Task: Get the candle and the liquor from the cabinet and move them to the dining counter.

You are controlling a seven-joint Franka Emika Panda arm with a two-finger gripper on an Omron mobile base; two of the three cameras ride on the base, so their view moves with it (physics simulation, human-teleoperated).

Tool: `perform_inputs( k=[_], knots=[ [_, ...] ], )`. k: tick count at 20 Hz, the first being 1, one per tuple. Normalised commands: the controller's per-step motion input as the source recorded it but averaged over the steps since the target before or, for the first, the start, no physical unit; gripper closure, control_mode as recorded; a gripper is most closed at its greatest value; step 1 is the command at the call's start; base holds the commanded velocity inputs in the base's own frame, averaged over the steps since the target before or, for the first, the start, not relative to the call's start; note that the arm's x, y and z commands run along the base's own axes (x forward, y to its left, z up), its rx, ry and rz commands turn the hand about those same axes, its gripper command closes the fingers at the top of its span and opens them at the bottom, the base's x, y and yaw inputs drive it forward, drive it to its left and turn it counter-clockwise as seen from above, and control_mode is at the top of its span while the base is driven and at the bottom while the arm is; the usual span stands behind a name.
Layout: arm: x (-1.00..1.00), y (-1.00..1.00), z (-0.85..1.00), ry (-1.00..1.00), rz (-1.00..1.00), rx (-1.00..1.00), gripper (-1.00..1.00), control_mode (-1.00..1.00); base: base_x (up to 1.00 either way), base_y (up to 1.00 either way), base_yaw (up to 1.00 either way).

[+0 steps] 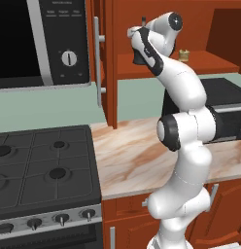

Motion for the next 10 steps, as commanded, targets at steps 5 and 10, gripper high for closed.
perform_inputs(
  k=[5,10],
  knots=[
    [0.11,0.0,0.0,0.0,0.02,0.0,-1.0,-1.0,0.0,0.0,0.0],
    [0.01,0.0,0.0,0.0,0.02,0.0,-1.0,-1.0,0.0,0.0,0.0]
  ],
)
